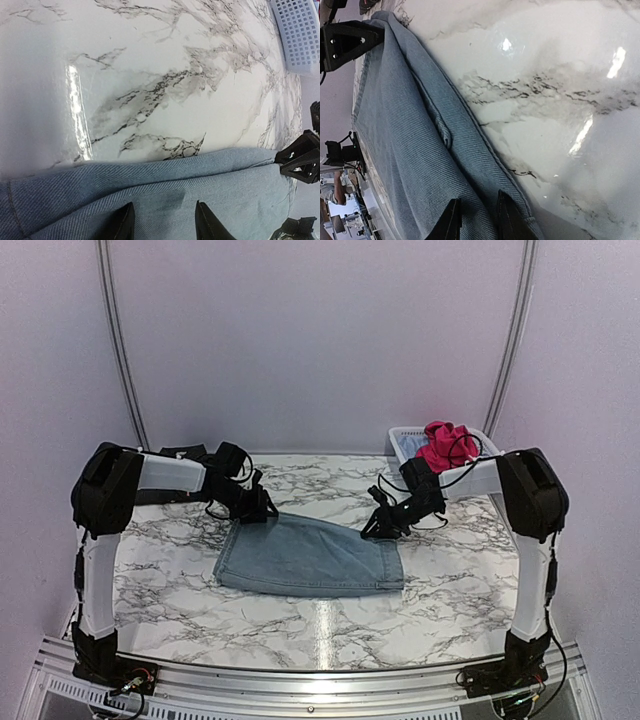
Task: Fold and stack the mixed laundry pile
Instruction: Smooth out the rectangle-folded skirt at the center of the board.
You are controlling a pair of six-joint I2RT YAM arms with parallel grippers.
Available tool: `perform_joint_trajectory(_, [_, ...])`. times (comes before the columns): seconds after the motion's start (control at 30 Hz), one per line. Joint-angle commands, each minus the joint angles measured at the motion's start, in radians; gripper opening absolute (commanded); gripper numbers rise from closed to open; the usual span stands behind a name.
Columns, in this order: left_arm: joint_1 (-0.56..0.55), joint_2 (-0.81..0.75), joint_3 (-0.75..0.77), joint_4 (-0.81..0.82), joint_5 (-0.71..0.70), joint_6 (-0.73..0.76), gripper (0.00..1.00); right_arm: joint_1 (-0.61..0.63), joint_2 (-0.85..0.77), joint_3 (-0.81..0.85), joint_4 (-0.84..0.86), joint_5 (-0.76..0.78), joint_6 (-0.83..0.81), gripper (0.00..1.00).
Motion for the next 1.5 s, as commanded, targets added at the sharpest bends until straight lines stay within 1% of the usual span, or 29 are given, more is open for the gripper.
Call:
perform_joint_trajectory(0.0, [0.024,0.056,0.015,-0.024,-0.034,-0.004,0.45,0.037,0.006,-0.065,0.014,0.015,-0.021,0.25])
perform_joint_trajectory(0.07, [0.035,0.052,0.014,-0.046,-0.052,0.004,0.47,0.056,-0.040,-0.137,0.030,0.023,-0.006,0.25])
perform_joint_trajectory(0.17, [0.058,0.004,-0.004,-0.055,-0.066,0.027,0.51,0.102,-0.142,-0.271,0.074,0.013,0.047,0.25])
perform_joint_trajectory(0.3, [0.066,-0.100,0.018,-0.163,-0.131,0.137,0.62,0.156,-0.336,-0.447,0.146,-0.035,0.168,0.26])
perform_joint_trajectory(0.37, [0.065,-0.175,0.007,-0.199,-0.125,0.180,0.68,0.156,-0.424,-0.479,0.159,-0.059,0.199,0.28])
perform_joint_trajectory(0.43, [0.058,-0.248,-0.049,-0.207,-0.099,0.216,0.74,0.142,-0.483,-0.460,0.098,-0.025,0.174,0.31])
perform_joint_trajectory(0.47, [0.051,-0.288,-0.076,-0.208,-0.096,0.234,0.77,0.134,-0.498,-0.441,0.040,-0.003,0.153,0.34])
perform_joint_trajectory(0.57, [0.022,-0.373,-0.158,-0.208,-0.104,0.273,0.82,0.132,-0.492,-0.400,-0.060,0.009,0.086,0.37])
perform_joint_trajectory(0.67, [0.015,-0.407,-0.207,-0.209,-0.105,0.269,0.82,0.155,-0.458,-0.370,-0.121,0.027,0.032,0.37])
perform_joint_trajectory(0.8, [0.014,-0.412,-0.218,-0.209,-0.108,0.258,0.82,0.163,-0.403,-0.342,-0.166,0.074,-0.014,0.39])
perform_joint_trajectory(0.93, [0.008,-0.387,-0.195,-0.208,-0.115,0.272,0.82,0.168,-0.356,-0.312,-0.184,0.121,-0.050,0.40])
perform_joint_trajectory(1.03, [-0.003,-0.343,-0.155,-0.209,-0.121,0.312,0.80,0.187,-0.318,-0.301,-0.201,0.127,-0.073,0.39])
perform_joint_trajectory(1.13, [-0.024,-0.287,-0.090,-0.225,-0.173,0.400,0.80,0.210,-0.299,-0.293,-0.216,0.122,-0.089,0.38])
perform_joint_trajectory(1.23, [-0.020,-0.223,-0.009,-0.260,-0.239,0.455,0.81,0.216,-0.299,-0.280,-0.241,0.121,-0.100,0.38])
perform_joint_trajectory(1.37, [-0.007,-0.155,0.083,-0.274,-0.232,0.493,0.81,0.216,-0.304,-0.262,-0.272,0.116,-0.122,0.31])
perform_joint_trajectory(1.4, [-0.004,-0.140,0.099,-0.275,-0.224,0.525,0.82,0.216,-0.300,-0.256,-0.280,0.110,-0.127,0.29])
perform_joint_trajectory(1.47, [0.004,-0.108,0.130,-0.281,-0.211,0.562,0.82,0.216,-0.295,-0.245,-0.287,0.096,-0.136,0.18])
